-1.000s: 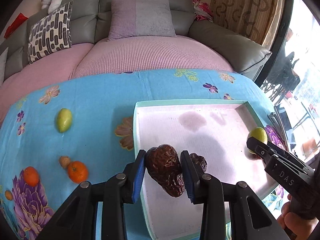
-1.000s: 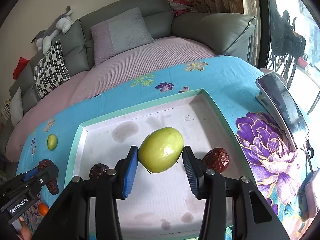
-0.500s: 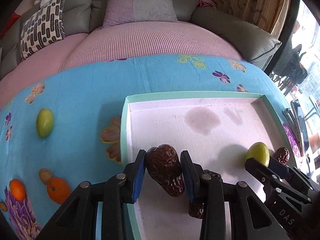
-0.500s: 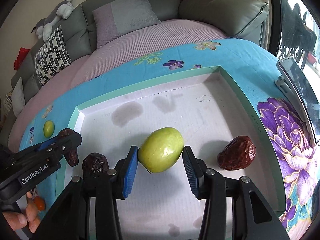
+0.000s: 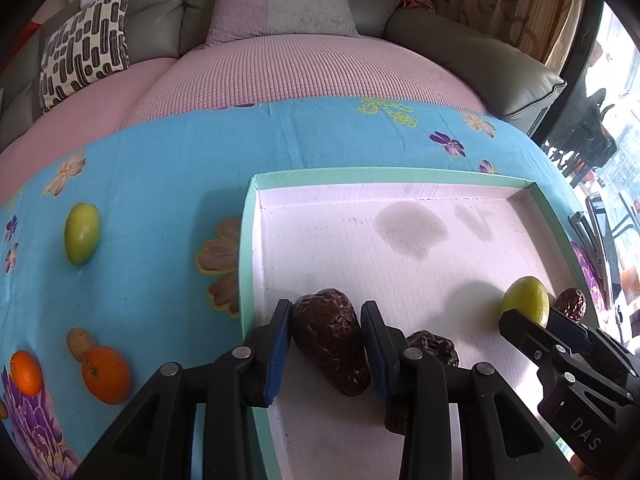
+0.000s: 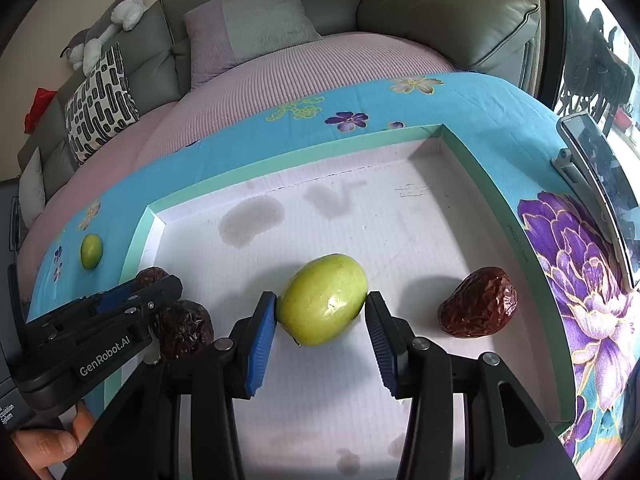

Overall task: Organize fruits
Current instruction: 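Open the left tool to release the date into the tray, then lower the green pear into the tray and open the right tool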

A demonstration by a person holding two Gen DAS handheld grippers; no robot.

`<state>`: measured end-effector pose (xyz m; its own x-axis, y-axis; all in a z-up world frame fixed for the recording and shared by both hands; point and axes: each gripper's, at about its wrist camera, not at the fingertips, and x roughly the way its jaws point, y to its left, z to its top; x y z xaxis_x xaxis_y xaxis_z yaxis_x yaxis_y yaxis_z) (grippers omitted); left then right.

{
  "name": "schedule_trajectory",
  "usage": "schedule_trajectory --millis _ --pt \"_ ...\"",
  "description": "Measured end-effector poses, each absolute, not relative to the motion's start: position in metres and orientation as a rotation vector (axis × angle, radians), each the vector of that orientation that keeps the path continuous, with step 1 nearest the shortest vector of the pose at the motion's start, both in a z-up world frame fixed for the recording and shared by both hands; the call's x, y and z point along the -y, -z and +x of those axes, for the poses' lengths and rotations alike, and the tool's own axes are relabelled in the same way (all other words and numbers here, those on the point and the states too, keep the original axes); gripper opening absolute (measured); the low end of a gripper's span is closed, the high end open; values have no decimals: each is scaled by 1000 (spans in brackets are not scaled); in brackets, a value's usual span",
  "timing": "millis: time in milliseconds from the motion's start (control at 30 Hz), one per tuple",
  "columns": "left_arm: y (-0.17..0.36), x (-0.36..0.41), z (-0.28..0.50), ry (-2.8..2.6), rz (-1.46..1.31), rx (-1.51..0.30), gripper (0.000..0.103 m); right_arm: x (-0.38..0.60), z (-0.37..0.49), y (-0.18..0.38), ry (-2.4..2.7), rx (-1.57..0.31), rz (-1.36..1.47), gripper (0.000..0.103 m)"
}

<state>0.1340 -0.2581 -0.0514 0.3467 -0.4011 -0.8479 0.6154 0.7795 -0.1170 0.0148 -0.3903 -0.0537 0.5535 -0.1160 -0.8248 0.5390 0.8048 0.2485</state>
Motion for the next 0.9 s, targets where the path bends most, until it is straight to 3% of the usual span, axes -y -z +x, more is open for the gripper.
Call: schedule_trajectory --millis 600,733,900 --pt "26 247 123 687 237 -978 39 387 17 53 418 -924 480 47" --pt "15 236 125 650 225 -942 57 387 17 53 419 -927 475 47" --pt "12 217 138 556 209 -926 68 385 17 53 422 -930 468 47"
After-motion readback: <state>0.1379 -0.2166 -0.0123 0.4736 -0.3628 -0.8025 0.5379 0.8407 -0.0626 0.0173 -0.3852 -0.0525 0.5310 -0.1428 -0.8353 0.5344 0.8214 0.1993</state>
